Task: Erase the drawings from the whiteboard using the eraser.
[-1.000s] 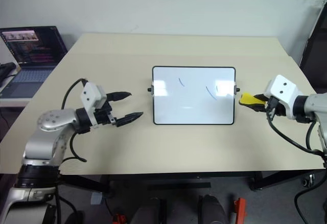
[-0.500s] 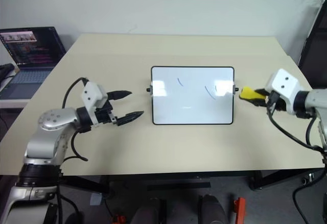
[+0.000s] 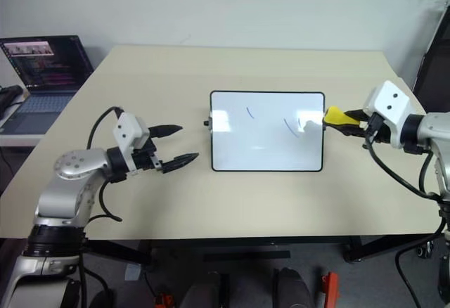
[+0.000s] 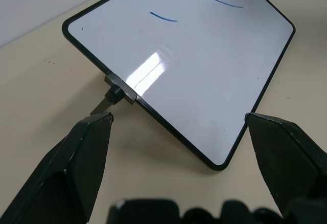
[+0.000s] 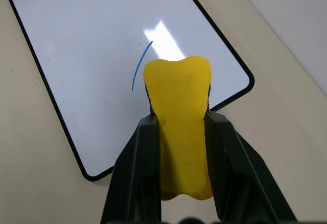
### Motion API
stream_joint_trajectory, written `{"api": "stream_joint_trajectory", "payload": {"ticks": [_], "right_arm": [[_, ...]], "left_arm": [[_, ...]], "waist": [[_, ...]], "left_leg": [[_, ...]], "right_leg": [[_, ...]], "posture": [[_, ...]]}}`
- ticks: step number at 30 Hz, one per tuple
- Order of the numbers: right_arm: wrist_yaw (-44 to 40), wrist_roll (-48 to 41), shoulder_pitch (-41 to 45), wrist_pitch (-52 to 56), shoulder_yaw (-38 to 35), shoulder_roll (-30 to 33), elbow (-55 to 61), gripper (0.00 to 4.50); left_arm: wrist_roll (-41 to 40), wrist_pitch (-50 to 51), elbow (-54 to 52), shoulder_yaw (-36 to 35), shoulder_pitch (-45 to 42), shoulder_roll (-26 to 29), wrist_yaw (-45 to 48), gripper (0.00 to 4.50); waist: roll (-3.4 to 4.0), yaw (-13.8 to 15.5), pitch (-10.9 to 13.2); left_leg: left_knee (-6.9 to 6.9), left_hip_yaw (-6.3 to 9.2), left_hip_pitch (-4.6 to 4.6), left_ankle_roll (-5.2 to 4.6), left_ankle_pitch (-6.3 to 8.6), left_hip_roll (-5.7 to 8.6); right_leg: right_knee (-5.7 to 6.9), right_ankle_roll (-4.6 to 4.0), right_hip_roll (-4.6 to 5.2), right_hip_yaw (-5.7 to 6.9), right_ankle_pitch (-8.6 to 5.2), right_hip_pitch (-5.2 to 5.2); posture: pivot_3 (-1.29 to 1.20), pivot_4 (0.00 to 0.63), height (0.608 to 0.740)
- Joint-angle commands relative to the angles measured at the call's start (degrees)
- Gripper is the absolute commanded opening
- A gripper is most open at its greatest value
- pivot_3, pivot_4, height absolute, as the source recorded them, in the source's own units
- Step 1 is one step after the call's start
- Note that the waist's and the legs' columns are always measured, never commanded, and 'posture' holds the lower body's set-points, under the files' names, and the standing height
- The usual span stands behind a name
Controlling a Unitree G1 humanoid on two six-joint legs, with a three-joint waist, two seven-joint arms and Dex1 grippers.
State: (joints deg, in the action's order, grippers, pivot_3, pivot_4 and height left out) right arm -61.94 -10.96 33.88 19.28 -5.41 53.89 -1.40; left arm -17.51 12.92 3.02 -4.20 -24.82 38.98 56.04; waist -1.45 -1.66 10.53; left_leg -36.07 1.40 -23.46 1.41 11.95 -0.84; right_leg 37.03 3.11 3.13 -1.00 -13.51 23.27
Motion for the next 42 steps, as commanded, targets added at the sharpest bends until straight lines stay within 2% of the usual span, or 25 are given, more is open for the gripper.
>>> {"api": "stream_joint_trajectory", "payload": {"ticks": [1, 4, 8, 12, 16, 26, 31, 37, 42], "right_arm": [[0.83, -2.72, 3.14, 0.92, 0.04, -2.02, 3.14, 0.83], [4.28, -3.52, 6.49, 3.41, 3.25, -8.54, 6.22, 0.83], [11.78, 0.75, 10.78, 7.10, 10.02, -18.43, 6.05, 0.83], [18.98, 7.40, 14.17, 9.22, 16.02, -24.67, 2.13, 0.83], [21.92, 11.20, 17.33, 9.63, 20.16, -29.04, -0.99, 0.83], [26.79, 17.61, 27.92, 7.16, 21.80, -33.11, -20.56, 0.83], [27.17, 20.05, 30.02, 5.01, 22.78, -33.39, -27.87, 0.83], [25.81, 22.28, 28.91, 5.61, 25.21, -35.30, -29.11, 0.83], [22.30, 23.04, 24.20, 10.63, 28.78, -37.12, -22.56, 0.83]], "left_arm": [[-0.07, -0.79, -0.76, -0.42, -1.31, 0.33, -0.14, 4.50], [0.00, -0.79, -0.95, 0.16, -1.20, -0.11, -0.22, 4.50], [0.16, -0.69, -1.07, 0.70, -1.40, -0.59, -0.51, 4.50], [0.09, -0.73, -1.07, 0.93, -1.19, -0.79, -0.59, 4.50], [0.23, -0.60, -1.34, 1.53, -0.65, -1.24, -0.56, 4.50], [0.70, -0.78, -0.98, 1.89, -1.27, -1.84, -0.75, 4.50], [0.52, -0.62, -1.80, 1.48, -0.41, -1.67, -1.03, 4.50], [0.56, -0.62, -2.16, 1.21, 0.17, -1.48, -1.38, 4.50], [0.56, -0.80, -2.32, 1.19, 0.67, -1.36, -1.70, 4.50]], "waist": [[0.00, -0.16, 0.00], [0.00, -0.56, 0.00], [0.00, -0.67, 0.00], [0.00, 0.05, 0.00], [0.00, 0.14, 0.00], [0.00, -0.07, 0.00], [0.01, -0.19, 0.00], [0.00, -0.23, -0.01], [-0.01, -0.49, -0.05]], "left_leg": [[0.00, 0.00, 0.00, 0.00, 0.00, 0.00], [0.01, -0.02, 0.04, 0.00, 0.00, -0.04], [0.01, 0.03, 0.07, 0.00, -0.01, -0.05], [-0.01, 0.04, 0.00, 0.01, -0.01, -0.01], [0.00, 0.07, -0.08, 0.01, -0.01, 0.01], [0.01, 0.07, -0.08, 0.01, -0.01, 0.01], [0.03, 0.07, -0.08, 0.01, -0.01, 0.01], [0.00, 0.07, 0.05, 0.00, -0.01, 0.01], [0.01, 0.05, 0.24, 0.00, -0.01, -0.02]], "right_leg": [[0.00, 0.01, 0.00, -0.01, -0.01, 0.00], [0.04, 0.00, -0.03, -0.02, 0.00, 0.00], [0.13, -0.02, -0.07, 0.00, 0.00, 0.00], [0.07, -0.06, -0.04, 0.00, 0.04, 0.03], [0.07, -0.07, -0.01, 0.05, 0.04, 0.08], [0.11, -0.09, -0.02, 0.06, 0.05, 0.12], [0.13, -0.09, -0.02, 0.05, 0.05, 0.14], [0.21, -0.09, -0.02, 0.04, 0.05, 0.04], [0.30, -0.12, -0.05, 0.00, 0.03, -0.06]], "posture": [[0.00, 0.150, 0.740], [0.00, 0.150, 0.740], [0.00, 0.150, 0.740], [0.00, 0.150, 0.740], [0.00, 0.150, 0.740], [0.00, 0.150, 0.740], [0.00, 0.150, 0.740], [0.00, 0.150, 0.740], [0.00, 0.150, 0.740]]}}
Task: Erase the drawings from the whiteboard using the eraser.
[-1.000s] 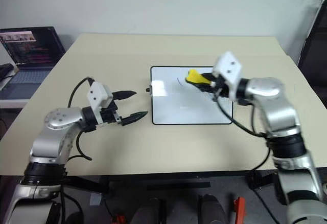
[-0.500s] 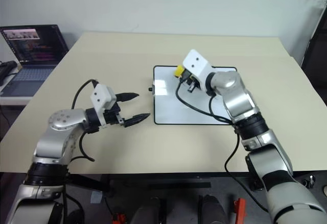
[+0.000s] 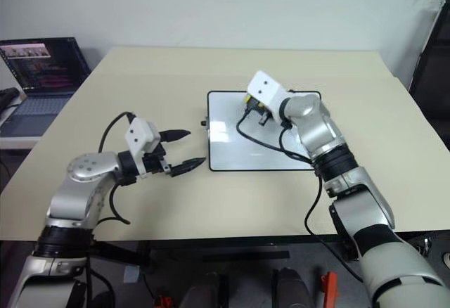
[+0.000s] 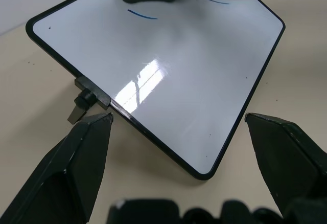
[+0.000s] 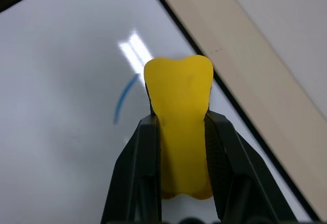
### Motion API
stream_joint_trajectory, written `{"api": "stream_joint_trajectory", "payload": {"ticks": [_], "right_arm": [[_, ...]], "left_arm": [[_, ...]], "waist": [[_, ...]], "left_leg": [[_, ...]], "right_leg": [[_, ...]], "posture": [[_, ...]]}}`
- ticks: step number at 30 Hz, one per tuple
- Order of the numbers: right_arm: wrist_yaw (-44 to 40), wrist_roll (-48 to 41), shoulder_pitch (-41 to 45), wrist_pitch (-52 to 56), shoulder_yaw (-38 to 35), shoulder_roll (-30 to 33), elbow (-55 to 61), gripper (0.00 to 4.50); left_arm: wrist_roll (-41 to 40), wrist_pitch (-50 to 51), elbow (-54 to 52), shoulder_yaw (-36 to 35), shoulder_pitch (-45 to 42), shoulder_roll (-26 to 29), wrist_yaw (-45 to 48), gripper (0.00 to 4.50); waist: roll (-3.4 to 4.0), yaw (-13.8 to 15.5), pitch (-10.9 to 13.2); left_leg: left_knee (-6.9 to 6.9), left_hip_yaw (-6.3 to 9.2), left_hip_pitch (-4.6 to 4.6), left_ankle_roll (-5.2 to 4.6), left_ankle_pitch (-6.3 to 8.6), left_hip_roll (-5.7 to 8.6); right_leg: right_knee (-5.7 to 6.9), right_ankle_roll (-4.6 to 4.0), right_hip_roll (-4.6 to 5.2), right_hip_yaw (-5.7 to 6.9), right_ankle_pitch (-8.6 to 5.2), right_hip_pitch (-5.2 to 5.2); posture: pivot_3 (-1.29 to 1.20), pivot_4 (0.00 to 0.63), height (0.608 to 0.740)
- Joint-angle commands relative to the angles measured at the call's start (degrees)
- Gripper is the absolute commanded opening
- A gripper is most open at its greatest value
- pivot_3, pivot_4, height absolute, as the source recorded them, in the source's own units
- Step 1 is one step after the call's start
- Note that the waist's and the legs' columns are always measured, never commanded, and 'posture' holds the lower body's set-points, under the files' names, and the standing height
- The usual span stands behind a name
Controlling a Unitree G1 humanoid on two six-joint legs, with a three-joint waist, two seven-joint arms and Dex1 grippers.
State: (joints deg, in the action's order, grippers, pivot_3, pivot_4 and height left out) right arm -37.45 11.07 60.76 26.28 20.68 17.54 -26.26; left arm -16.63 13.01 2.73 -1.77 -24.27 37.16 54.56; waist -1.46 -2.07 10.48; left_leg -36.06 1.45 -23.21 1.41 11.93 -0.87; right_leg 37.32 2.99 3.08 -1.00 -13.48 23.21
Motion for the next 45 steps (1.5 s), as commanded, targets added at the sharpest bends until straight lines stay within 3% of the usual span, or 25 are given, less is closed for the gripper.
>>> {"api": "stream_joint_trajectory", "payload": {"ticks": [1, 9, 13, 16, 20, 24, 29, 34, 45], "right_arm": [[-2.91, 1.19, -3.48, 4.54, 3.30, -0.81, 3.84, 0.83], [-6.12, 1.09, -7.20, 9.41, 4.41, 0.56, 10.81, 0.80], [-12.52, -7.14, -7.93, 6.59, -2.83, 4.15, 21.28, 0.80], [-21.57, -17.22, -11.67, 8.16, -9.96, 11.26, 34.23, 0.80], [-28.30, -23.47, -18.87, 9.24, -17.52, 23.42, 42.37, 0.80], [-30.17, -22.13, -29.90, 4.30, -24.13, 35.37, 39.87, 0.80], [-27.71, -20.28, -38.32, 0.55, -29.42, 42.23, 33.64, 0.80], [-25.23, -21.43, -39.84, -1.09, -32.73, 43.12, 32.05, 0.80], [-24.22, -22.97, -37.15, -1.96, -31.46, 42.68, 30.90, 0.80]], "left_arm": [[-0.35, -0.89, -2.15, -1.22, 0.27, 0.48, -0.26, 4.50], [-0.28, -1.16, -1.81, -1.00, 0.13, 0.35, -0.25, 4.50], [-0.80, -0.79, -2.22, -1.06, -0.16, 0.22, -0.06, 4.50], [-1.42, -0.13, -3.07, -1.49, -0.97, 0.67, 0.27, 4.50], [-1.89, 0.58, -4.27, -1.84, -1.79, 1.47, 0.69, 4.50], [-2.37, 1.16, -4.77, -1.84, -2.34, 2.09, 1.39, 4.50], [-1.87, 0.94, -3.58, -1.60, -2.86, 2.14, 1.81, 4.50], [-2.61, 1.64, -3.79, -2.68, -2.80, 2.99, 2.17, 4.50], [-3.30, 2.74, -4.14, -3.51, -2.77, 3.68, 2.15, 4.50]], "waist": [[-0.01, -0.12, 0.00], [-0.01, 0.11, -0.01], [-0.02, 0.41, 0.01], [-0.03, 0.66, 0.04], [-0.06, 0.83, 0.04], [-0.05, 0.75, 0.04], [-0.05, 0.02, 0.05], [-0.05, 0.04, 0.05], [-0.06, 0.34, 0.06]], "left_leg": [[0.00, 0.00, 0.02, 0.00, 0.00, 0.00], [-0.06, 0.02, 0.21, 0.01, -0.02, 0.00], [-0.05, 0.03, 0.21, 0.01, -0.02, 0.00], [-0.04, 0.11, -0.04, 0.02, -0.01, 0.03], [-0.01, 0.20, -0.19, 0.03, 0.03, 0.04], [0.03, 0.16, -0.21, 0.03, 0.04, 0.02], [0.00, -0.05, -0.16, 0.03, 0.03, 0.00], [0.01, -0.06, -0.12, 0.03, 0.03, -0.03], [0.01, -0.03, -0.19, 0.03, 0.03, -0.01]], "right_leg": [[0.04, -0.01, 0.00, -0.01, -0.01, 0.00], [0.49, -0.06, -0.01, -0.01, -0.24, 0.00], [0.54, 0.01, -0.01, 0.00, -0.32, 0.02], [0.42, 0.02, 0.02, 0.08, -0.33, 0.11], [0.22, -0.10, 0.04, 0.19, -0.25, 0.15], [-0.06, 0.09, 0.04, 0.20, -0.38, 0.09], [-0.10, 0.21, 0.04, 0.02, -0.32, 0.08], [-0.09, 0.22, 0.00, 0.00, -0.32, 0.07], [-0.20, 0.26, 0.01, 0.02, -0.30, 0.07]], "posture": [[0.00, 0.150, 0.740], [0.00, 0.150, 0.740], [0.00, 0.150, 0.740], [0.00, 0.150, 0.740], [0.00, 0.150, 0.740], [0.00, 0.150, 0.740], [0.00, 0.150, 0.740], [0.00, 0.150, 0.740], [0.00, 0.150, 0.740]]}}
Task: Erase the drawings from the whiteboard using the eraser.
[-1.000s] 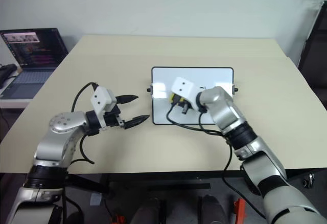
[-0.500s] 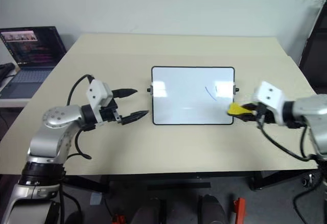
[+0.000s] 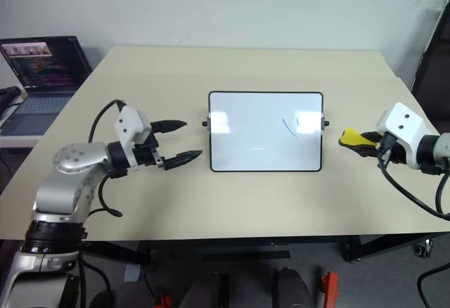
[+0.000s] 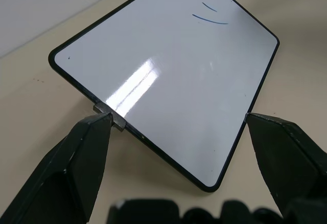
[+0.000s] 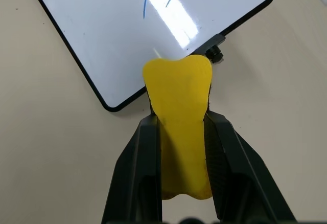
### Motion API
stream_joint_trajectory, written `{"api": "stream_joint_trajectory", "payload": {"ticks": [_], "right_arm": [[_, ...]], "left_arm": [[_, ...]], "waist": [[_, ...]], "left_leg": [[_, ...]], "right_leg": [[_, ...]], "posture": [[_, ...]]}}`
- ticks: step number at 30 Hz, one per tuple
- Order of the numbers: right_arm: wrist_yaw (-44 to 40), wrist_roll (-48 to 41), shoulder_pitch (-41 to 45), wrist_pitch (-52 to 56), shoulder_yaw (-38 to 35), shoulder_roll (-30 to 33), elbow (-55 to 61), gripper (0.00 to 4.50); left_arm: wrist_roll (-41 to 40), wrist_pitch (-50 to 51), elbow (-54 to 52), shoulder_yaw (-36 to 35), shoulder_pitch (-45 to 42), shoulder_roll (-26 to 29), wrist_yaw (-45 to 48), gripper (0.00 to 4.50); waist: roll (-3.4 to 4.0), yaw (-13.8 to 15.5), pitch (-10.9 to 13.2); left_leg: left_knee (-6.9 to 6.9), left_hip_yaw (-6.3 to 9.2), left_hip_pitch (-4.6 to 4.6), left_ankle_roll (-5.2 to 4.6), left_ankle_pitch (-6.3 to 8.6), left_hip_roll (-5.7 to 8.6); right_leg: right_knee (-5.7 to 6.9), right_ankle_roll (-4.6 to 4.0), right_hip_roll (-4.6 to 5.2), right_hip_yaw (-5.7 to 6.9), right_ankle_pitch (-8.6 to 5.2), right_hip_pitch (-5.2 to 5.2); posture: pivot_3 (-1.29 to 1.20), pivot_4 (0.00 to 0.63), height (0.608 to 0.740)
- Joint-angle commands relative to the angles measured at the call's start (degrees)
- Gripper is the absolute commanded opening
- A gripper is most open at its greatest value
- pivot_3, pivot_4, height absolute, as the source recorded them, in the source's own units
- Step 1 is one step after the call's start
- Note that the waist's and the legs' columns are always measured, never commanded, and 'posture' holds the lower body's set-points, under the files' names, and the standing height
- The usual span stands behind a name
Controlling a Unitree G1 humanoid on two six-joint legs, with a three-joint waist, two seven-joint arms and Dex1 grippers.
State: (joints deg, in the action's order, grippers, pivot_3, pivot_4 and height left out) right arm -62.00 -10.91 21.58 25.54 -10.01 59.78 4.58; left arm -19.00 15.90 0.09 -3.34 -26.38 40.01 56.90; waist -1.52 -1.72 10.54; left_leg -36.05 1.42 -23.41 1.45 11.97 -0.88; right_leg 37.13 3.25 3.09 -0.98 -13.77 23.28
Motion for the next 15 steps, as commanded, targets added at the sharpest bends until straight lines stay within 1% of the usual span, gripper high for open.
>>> {"api": "stream_joint_trajectory", "payload": {"ticks": [1, 13, 15], "right_arm": [[0.37, -0.90, 2.49, -1.32, -0.46, 0.36, -0.31, 0.80], [0.78, -0.91, 5.07, -1.74, 0.99, -0.93, -1.71, 0.80], [2.85, -1.37, 8.32, -1.34, 1.62, -3.55, -1.47, 0.80]], "left_arm": [[-0.94, -0.18, -1.54, -2.01, -0.57, 0.93, -0.24, 4.50], [-0.89, 0.04, -1.82, -2.25, -0.84, 1.01, -0.54, 4.50], [-0.68, -0.08, -1.46, -2.04, -1.00, 1.02, -0.43, 4.50]], "waist": [[0.00, -0.03, 0.00], [0.00, -0.01, 0.00], [0.00, -0.14, 0.00]], "left_leg": [[0.00, -0.01, 0.00, 0.00, 0.00, 0.00], [0.00, 0.00, -0.01, 0.00, 0.00, 0.00], [0.00, 0.00, -0.01, 0.00, 0.00, 0.00]], "right_leg": [[0.00, 0.00, 0.00, -0.01, 0.00, 0.00], [0.00, 0.01, 0.00, 0.00, 0.01, 0.00], [0.00, 0.01, 0.00, 0.00, 0.02, 0.00]], "posture": [[0.00, 0.150, 0.740], [0.00, 0.150, 0.740], [0.00, 0.150, 0.740]]}}
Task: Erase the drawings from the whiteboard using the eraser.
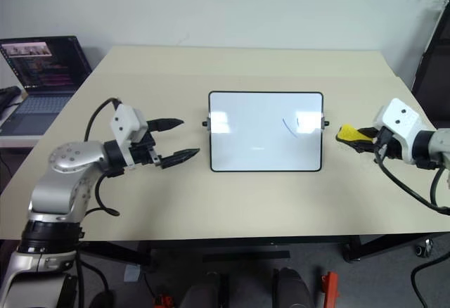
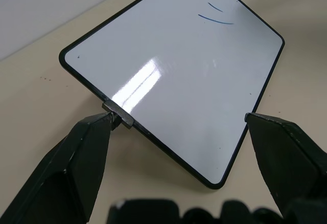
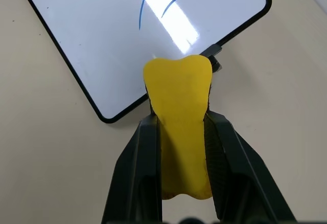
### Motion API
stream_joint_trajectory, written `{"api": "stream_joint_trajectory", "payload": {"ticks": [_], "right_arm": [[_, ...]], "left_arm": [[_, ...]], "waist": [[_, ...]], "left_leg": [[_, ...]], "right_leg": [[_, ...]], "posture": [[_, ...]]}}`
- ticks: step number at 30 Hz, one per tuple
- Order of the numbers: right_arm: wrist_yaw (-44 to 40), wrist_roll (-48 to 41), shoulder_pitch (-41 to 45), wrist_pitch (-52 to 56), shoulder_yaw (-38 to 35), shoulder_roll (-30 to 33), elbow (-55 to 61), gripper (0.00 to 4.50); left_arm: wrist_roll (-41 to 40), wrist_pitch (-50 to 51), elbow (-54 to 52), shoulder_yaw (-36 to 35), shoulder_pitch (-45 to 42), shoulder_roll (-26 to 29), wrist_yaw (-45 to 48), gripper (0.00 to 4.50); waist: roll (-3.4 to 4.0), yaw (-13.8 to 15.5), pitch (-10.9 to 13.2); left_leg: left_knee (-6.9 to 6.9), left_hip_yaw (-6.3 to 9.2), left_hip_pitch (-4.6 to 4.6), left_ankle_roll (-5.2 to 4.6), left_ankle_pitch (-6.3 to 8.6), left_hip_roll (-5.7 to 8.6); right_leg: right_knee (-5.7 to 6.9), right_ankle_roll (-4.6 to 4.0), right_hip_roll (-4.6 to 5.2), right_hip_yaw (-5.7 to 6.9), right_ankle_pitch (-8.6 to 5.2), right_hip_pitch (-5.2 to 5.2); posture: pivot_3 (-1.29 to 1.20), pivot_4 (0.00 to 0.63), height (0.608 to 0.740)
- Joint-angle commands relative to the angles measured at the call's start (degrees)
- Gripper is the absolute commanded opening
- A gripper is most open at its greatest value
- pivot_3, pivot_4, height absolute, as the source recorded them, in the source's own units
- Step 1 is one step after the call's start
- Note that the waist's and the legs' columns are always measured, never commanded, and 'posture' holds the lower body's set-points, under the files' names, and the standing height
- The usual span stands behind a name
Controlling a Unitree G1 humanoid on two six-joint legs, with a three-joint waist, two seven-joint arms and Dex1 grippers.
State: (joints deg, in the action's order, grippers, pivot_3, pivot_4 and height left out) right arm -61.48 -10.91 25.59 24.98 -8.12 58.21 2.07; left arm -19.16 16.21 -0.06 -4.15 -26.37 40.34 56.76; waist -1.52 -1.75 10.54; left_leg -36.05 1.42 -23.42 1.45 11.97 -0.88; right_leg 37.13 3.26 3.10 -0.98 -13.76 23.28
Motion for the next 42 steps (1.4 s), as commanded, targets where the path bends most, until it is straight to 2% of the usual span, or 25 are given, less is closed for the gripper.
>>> {"api": "stream_joint_trajectory", "payload": {"ticks": [1, 4, 7, 12, 16, 24, 29, 37, 42], "right_arm": [[4.30, -1.31, 6.81, -0.53, 0.34, -4.16, 0.89, 0.80], [8.39, -0.97, 11.82, 0.94, 2.20, -9.98, 0.63, 0.80], [15.33, 3.33, 16.75, 2.18, 7.86, -18.13, -1.28, 0.80], [24.22, 10.12, 22.77, 3.42, 12.89, -24.80, -8.43, 0.80], [24.49, 11.86, 23.52, 2.88, 14.92, -25.54, -10.51, 0.80], [24.07, 14.99, 22.95, 1.71, 15.28, -21.80, -15.04, 0.80], [23.39, 17.03, 22.69, 2.07, 17.98, -22.30, -15.25, 0.80], [20.41, 17.48, 18.26, 7.77, 24.20, -27.24, -8.55, 0.78], [14.85, 15.55, 13.52, 11.32, 27.69, -26.89, 0.73, 0.70]], "left_arm": [[-0.46, -0.43, -1.19, -1.12, -1.08, 0.67, -0.21, 4.50], [-0.14, -0.70, -0.77, -0.64, -1.43, 0.43, -0.08, 4.50], [0.14, -1.05, -0.28, -0.09, -2.27, -0.09, -0.07, 4.50], [0.54, -1.44, -0.16, 0.64, -2.03, -0.54, -0.08, 4.50], [0.68, -1.50, -0.09, 0.96, -1.96, -0.71, -0.18, 4.50], [0.47, -1.18, -1.11, 0.41, -0.36, -0.44, -0.44, 4.50], [0.67, -1.24, -0.68, 0.77, -0.73, -0.76, -0.67, 4.50], [0.75, -1.31, -0.40, 1.04, -1.01, -1.15, -0.60, 4.50], [0.73, -1.02, -0.97, 0.87, -0.53, -1.08, -0.68, 4.50]], "waist": [[0.01, -0.27, 0.01], [0.01, -0.53, 0.01], [0.01, -0.51, 0.00], [0.02, 0.14, 0.01], [0.01, 0.65, 0.01], [0.02, 0.20, 0.01], [0.02, -0.13, 0.01], [0.00, -0.46, -0.01], [0.00, -0.30, -0.01]], "left_leg": [[0.00, -0.01, 0.01, 0.00, 0.00, 0.00], [-0.01, -0.02, 0.05, 0.00, 0.00, -0.02], [-0.01, 0.01, 0.05, 0.00, -0.01, -0.02], [-0.01, 0.01, -0.05, 0.01, -0.01, 0.02], [-0.04, 0.11, -0.39, 0.01, -0.01, 0.05], [-0.04, 0.10, -0.37, 0.01, -0.01, 0.05], [-0.04, 0.09, -0.35, 0.01, -0.01, 0.05], [-0.05, 0.08, -0.04, 0.00, -0.02, 0.02], [-0.07, 0.08, 0.06, 0.00, -0.02, 0.02]], "right_leg": [[0.00, 0.00, 0.00, 0.00, 0.00, 0.00], [0.06, 0.00, -0.02, -0.03, 0.03, 0.01], [0.07, -0.02, -0.03, -0.02, 0.03, 0.00], [0.05, -0.28, 0.00, -0.01, 0.20, 0.06], [-0.01, -0.26, 0.02, 0.09, 0.23, 0.28], [0.02, -0.25, 0.02, 0.08, 0.24, 0.28], [0.03, -0.25, 0.01, 0.07, 0.24, 0.28], [0.13, -0.25, -0.02, 0.03, 0.23, 0.06], [0.13, -0.24, -0.02, 0.03, 0.23, -0.05]], "posture": [[0.00, 0.150, 0.740], [0.00, 0.150, 0.740], [0.00, 0.150, 0.740], [0.00, 0.150, 0.740], [0.00, 0.150, 0.740], [0.00, 0.150, 0.740], [0.00, 0.150, 0.740], [0.00, 0.150, 0.740], [0.00, 0.150, 0.740]]}}
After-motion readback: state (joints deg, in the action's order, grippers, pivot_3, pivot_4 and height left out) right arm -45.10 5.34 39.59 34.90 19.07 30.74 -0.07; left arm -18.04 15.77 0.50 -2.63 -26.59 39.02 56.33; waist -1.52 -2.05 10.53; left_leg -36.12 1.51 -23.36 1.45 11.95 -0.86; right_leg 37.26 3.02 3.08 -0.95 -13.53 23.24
